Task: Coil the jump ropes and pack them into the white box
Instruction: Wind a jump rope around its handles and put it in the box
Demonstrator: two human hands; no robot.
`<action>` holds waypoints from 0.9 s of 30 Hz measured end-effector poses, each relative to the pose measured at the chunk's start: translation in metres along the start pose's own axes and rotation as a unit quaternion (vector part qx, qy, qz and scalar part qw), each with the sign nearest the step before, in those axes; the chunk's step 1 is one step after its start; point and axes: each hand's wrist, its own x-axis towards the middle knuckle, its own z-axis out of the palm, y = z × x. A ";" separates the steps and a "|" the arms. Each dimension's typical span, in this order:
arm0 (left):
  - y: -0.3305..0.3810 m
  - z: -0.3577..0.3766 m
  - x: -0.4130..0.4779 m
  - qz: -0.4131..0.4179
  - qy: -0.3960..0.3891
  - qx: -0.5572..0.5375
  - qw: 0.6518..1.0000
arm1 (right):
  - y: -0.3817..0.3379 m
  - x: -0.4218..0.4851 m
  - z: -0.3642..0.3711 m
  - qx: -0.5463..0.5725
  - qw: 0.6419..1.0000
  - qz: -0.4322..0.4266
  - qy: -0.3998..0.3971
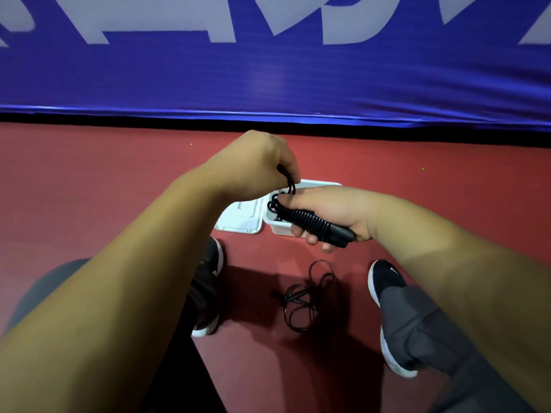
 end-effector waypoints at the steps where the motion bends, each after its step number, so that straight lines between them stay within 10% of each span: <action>1: 0.000 -0.002 0.000 0.003 0.001 0.013 1.000 | 0.000 0.001 -0.001 0.024 1.000 0.004 0.019; 13: -0.001 0.002 -0.004 -0.161 0.003 -0.249 0.955 | -0.004 0.003 -0.011 0.125 0.986 -0.050 0.099; 27: 0.009 0.011 -0.006 -0.086 0.081 -0.308 0.944 | -0.007 0.003 -0.010 0.247 0.965 -0.014 0.090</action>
